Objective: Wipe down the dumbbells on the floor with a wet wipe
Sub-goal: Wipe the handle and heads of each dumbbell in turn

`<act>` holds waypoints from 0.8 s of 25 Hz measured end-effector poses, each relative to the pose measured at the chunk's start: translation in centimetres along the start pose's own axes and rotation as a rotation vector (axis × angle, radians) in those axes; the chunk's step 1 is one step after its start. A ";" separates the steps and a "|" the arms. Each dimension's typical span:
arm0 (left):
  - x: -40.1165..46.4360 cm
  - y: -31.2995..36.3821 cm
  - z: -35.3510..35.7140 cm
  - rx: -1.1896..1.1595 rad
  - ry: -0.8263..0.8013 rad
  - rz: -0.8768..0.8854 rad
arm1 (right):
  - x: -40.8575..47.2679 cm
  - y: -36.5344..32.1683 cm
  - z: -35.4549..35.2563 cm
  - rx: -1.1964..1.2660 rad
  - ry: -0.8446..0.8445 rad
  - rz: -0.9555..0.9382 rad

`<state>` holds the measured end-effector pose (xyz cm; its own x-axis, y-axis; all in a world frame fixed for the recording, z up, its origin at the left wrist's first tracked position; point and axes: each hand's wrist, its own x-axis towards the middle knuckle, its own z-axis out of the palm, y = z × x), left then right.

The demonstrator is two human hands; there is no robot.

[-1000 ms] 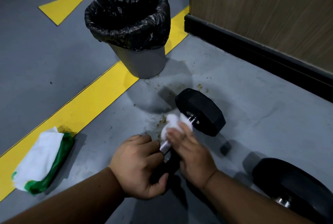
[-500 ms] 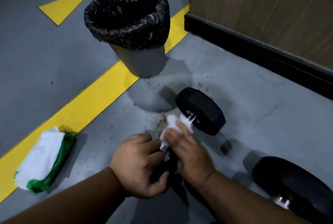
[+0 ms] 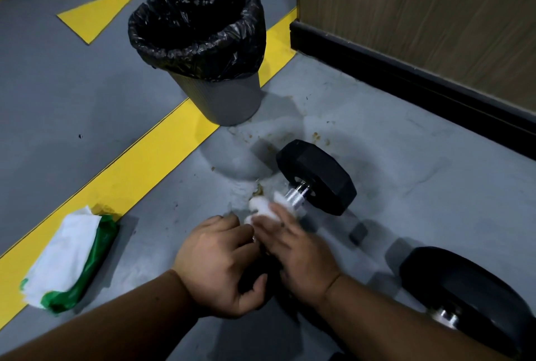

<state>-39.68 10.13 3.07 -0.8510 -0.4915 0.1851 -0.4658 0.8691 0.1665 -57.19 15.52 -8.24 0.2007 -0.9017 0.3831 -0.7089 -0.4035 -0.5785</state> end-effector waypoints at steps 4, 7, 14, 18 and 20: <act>0.1 0.1 0.0 0.007 0.006 -0.002 | 0.4 0.3 -0.8 -0.028 -0.070 -0.113; 0.1 0.1 0.1 0.012 0.021 -0.002 | 1.6 1.8 -2.5 -0.094 0.040 -0.008; -0.2 1.2 0.5 0.013 0.052 -0.004 | -1.0 -0.1 0.4 -0.002 -0.059 -0.007; -0.1 1.4 0.5 0.030 0.056 0.007 | 0.0 1.1 -1.7 -0.068 -0.126 -0.172; -0.1 1.3 0.4 0.031 0.055 -0.002 | 1.1 2.5 -3.2 -0.108 -0.061 -0.118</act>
<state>-40.29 11.28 2.92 -0.8357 -0.4949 0.2380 -0.4755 0.8690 0.1372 -60.91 14.03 -6.91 0.3250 -0.8580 0.3976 -0.7460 -0.4911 -0.4499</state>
